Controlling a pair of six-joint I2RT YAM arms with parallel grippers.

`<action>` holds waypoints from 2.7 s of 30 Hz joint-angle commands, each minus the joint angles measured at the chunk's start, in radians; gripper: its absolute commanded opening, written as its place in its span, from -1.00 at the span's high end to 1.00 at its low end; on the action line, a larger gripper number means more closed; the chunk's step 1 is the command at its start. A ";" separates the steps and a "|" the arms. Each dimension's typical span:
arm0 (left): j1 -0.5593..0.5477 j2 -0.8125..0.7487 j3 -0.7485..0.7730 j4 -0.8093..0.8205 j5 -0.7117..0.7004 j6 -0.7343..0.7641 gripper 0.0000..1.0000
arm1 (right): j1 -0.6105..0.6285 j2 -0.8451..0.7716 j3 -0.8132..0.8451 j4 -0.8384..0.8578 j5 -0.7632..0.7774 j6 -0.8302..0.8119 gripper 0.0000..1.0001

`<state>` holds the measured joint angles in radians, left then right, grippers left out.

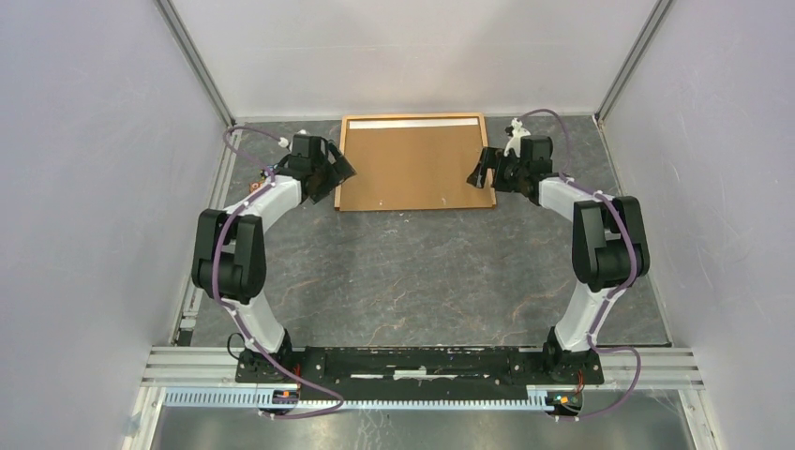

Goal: Put the photo into the frame

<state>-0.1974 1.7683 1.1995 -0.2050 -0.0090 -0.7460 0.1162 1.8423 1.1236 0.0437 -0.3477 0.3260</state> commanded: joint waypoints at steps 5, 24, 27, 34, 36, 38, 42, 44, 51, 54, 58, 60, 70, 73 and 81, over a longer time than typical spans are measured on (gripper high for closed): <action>0.073 0.111 0.101 0.105 0.083 0.022 -1.00 | -0.053 0.117 0.150 0.035 -0.035 0.000 -0.96; -0.022 -0.005 -0.274 0.489 0.364 -0.220 -0.93 | -0.033 -0.069 -0.230 0.244 -0.224 0.135 -0.94; -0.066 -0.142 -0.431 0.532 0.361 -0.258 -0.93 | -0.034 -0.190 -0.353 0.186 -0.182 0.089 -0.95; -0.118 -0.469 -0.747 0.452 0.350 -0.251 -0.98 | -0.037 -0.285 -0.334 -0.171 0.213 -0.107 -0.96; -0.117 -0.562 -0.798 0.386 0.339 -0.220 -1.00 | -0.030 -0.310 -0.297 -0.288 0.378 -0.083 -0.96; -0.118 -0.650 -0.832 0.327 0.316 -0.186 -1.00 | -0.022 -0.376 -0.291 -0.358 0.467 -0.021 -0.96; -0.119 -0.748 -0.831 0.234 0.259 -0.123 -1.00 | 0.032 -0.595 -0.359 -0.383 0.528 0.072 -0.96; -0.117 -0.756 -0.815 0.228 0.248 -0.108 -1.00 | 0.034 -0.683 -0.442 -0.357 0.395 0.161 -0.96; -0.106 -0.644 -0.749 0.261 0.192 -0.128 -0.56 | 0.221 -0.744 -0.657 -0.147 0.162 0.412 -0.75; -0.105 -0.586 -0.722 0.274 0.171 -0.113 -0.25 | 0.275 -0.712 -0.669 -0.140 0.188 0.433 -0.58; -0.105 -0.515 -0.706 0.284 0.165 -0.090 0.06 | 0.317 -0.705 -0.715 -0.085 0.225 0.466 -0.37; -0.104 -0.474 -0.698 0.282 0.164 -0.089 0.16 | 0.319 -0.696 -0.731 -0.061 0.233 0.477 -0.27; -0.106 -0.309 -0.615 0.163 0.159 -0.067 0.32 | 0.331 -0.630 -0.759 0.059 0.223 0.527 0.06; -0.106 -0.295 -0.600 0.135 0.159 -0.064 0.44 | 0.335 -0.624 -0.753 0.080 0.234 0.531 0.07; -0.106 -0.308 -0.600 0.094 0.124 -0.057 0.67 | 0.343 -0.607 -0.712 0.110 0.240 0.555 0.13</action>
<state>-0.3050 1.4483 0.5926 -0.0303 0.1814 -0.8516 0.4477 1.2327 0.3771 0.0879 -0.1299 0.8574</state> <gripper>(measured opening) 0.283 0.444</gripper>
